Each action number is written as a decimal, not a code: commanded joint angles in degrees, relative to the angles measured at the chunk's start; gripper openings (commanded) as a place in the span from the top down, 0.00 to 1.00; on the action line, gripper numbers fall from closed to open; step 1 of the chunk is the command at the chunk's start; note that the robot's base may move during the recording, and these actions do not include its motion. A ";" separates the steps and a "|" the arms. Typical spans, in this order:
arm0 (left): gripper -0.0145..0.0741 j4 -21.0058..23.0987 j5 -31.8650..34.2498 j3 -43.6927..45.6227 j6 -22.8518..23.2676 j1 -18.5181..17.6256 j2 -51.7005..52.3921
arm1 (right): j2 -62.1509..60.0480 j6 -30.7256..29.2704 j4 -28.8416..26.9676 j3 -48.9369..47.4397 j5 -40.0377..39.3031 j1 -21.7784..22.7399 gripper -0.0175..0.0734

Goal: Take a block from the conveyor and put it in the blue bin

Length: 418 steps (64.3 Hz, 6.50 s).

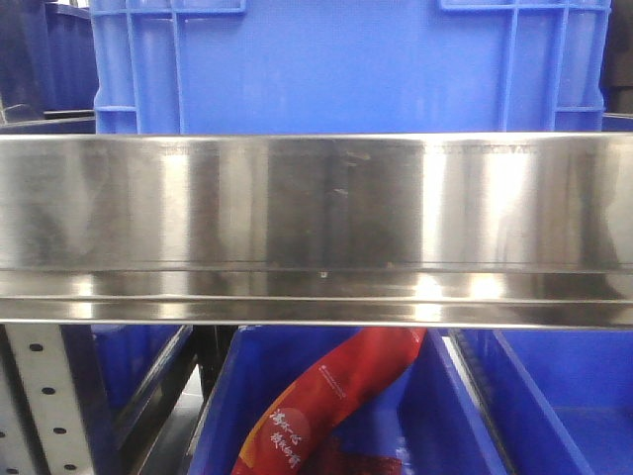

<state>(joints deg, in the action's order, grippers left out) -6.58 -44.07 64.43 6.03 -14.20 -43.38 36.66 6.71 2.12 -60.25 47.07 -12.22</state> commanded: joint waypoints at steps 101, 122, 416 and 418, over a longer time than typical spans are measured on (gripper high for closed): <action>0.90 3.55 4.85 28.54 -6.03 -18.89 -45.12 | 42.26 -6.71 -2.72 -24.26 -6.74 -15.90 0.98; 0.16 3.67 4.85 28.54 -6.03 -18.89 -45.36 | 43.27 -6.32 -2.83 -24.26 -5.79 -15.90 0.29; 0.96 7.43 40.71 -64.43 -5.61 13.90 43.38 | -13.96 -6.32 -3.63 32.42 -30.92 -13.92 0.99; 0.96 7.43 40.71 -64.43 -5.61 13.90 43.38 | -14.40 -6.32 -3.63 32.42 -30.92 -12.86 0.99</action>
<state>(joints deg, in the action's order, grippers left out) 0.93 -4.16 -0.14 0.00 -0.41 -0.33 23.51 0.62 -1.31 -28.01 18.16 -27.27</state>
